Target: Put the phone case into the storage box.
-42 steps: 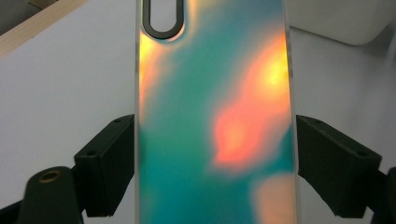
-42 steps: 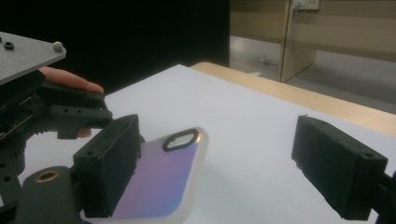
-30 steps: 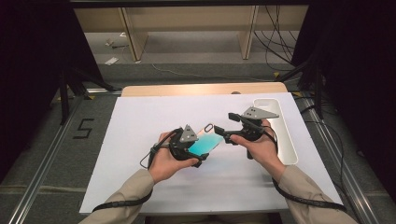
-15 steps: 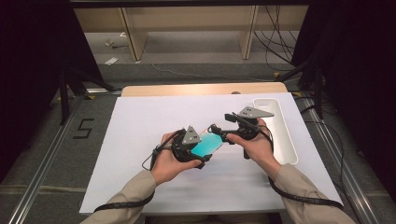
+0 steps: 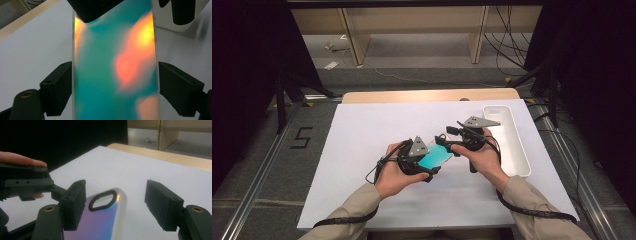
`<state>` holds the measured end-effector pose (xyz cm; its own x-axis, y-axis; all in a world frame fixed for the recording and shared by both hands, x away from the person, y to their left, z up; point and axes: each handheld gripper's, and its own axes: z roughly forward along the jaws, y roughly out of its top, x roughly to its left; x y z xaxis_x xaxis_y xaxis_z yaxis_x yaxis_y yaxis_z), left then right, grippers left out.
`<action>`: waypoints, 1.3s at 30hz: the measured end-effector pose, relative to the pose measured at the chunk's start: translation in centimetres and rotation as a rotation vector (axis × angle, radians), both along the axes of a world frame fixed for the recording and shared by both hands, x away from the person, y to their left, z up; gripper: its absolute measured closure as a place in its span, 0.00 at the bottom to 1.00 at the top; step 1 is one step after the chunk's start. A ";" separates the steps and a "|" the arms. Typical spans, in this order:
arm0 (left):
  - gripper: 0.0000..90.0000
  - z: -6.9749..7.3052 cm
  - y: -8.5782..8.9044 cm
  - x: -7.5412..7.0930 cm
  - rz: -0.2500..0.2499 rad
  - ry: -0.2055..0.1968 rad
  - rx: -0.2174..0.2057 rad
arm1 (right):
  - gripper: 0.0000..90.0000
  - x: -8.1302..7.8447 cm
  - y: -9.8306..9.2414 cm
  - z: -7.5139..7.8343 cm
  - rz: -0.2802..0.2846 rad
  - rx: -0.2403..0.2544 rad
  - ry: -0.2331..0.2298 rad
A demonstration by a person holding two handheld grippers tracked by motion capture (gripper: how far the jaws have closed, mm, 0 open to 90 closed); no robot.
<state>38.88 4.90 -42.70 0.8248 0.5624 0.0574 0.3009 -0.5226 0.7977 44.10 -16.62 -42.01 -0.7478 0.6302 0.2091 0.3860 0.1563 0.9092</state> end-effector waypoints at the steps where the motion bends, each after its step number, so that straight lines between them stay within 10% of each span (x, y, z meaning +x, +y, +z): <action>1: 0.19 0.0 0.0 0.0 0.000 0.000 0.000 | 0.39 0.0 0.0 0.0 0.000 0.000 0.000; 39: 0.19 -0.1 -0.2 -0.1 -0.010 -0.012 0.008 | 0.67 0.1 -0.1 -0.2 0.010 0.054 0.079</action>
